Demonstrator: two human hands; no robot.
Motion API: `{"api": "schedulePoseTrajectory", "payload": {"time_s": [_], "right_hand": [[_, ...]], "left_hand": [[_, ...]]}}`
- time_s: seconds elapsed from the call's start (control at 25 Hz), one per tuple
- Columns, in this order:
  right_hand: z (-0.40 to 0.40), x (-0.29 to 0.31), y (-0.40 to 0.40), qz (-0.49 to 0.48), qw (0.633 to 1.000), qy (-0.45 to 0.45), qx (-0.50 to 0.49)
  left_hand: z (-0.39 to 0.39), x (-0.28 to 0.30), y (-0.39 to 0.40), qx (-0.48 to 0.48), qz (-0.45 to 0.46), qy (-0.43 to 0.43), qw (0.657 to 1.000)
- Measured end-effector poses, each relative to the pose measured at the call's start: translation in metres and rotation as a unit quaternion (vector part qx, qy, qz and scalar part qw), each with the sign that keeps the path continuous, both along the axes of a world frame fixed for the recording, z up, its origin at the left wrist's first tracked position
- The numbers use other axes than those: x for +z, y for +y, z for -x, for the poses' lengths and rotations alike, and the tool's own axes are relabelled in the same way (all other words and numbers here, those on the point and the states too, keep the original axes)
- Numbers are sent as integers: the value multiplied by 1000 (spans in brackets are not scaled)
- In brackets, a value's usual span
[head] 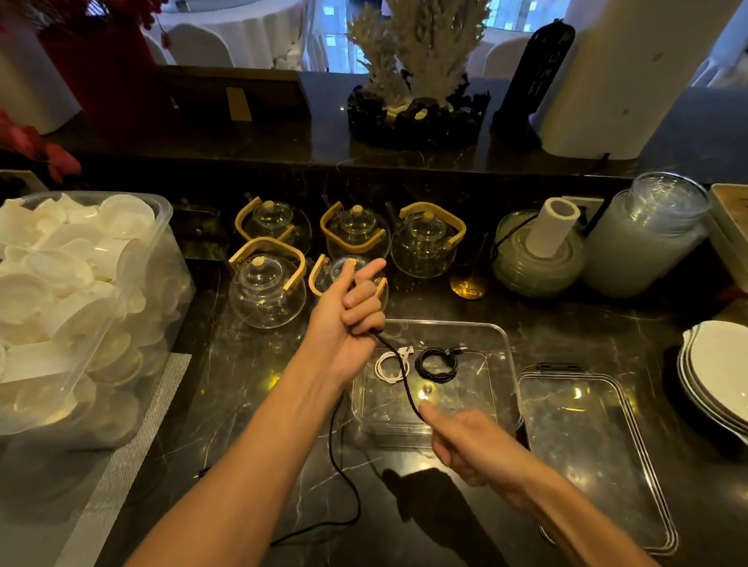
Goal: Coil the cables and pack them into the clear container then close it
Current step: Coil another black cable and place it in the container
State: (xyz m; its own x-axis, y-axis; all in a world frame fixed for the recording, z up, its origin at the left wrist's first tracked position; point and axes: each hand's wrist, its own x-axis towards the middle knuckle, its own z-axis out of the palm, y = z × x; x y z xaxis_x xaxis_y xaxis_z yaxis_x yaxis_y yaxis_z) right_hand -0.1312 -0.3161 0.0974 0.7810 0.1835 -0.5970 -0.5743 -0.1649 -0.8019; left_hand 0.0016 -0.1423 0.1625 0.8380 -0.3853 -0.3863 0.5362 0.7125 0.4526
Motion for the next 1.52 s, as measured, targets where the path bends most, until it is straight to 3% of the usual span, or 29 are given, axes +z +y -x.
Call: {"api": "schedulePoseTrajectory", "payload": {"time_s": [0.2,0.28,0.36,0.48,0.64,0.8,0.88,1.0,1.08,1.16,1.36,1.44,1.52], "right_hand": [[-24,-15,-15,-81,994,59,-45],[-48,-8,-21,-42,992,74,-88],[-75,7,-29,-2,992,60,-113],[-106,40,-32,17,994,28,-100],[-103,74,-12,83,994,-57,-34],[-66,76,16,209,958,-194,4],[-43,66,31,218,946,-239,21],[-21,44,38,136,967,-216,-10],[-17,33,32,26,986,-144,-74],[-16,30,25,-105,984,-59,-135],[-19,25,22,-319,906,66,-270],[-19,22,23,-366,872,61,-319],[-18,22,23,-360,864,23,-351]], "left_hand": [[9,5,3,-85,10,-24,996],[17,2,2,-162,-101,-64,980],[26,-4,0,-249,-215,-102,939],[37,-15,-7,-330,-294,-105,891],[36,-28,-16,-283,-305,-85,905],[30,-29,-22,-146,-259,-37,954],[26,-27,-26,-109,-221,-31,969],[21,-26,-26,-81,-158,-18,984],[20,-26,-26,-85,-97,1,992],[22,-26,-25,-99,-44,11,994],[33,-27,-24,-115,25,-11,993],[34,-28,-25,-105,18,-18,994],[33,-30,-25,-73,-17,-13,997]]}}
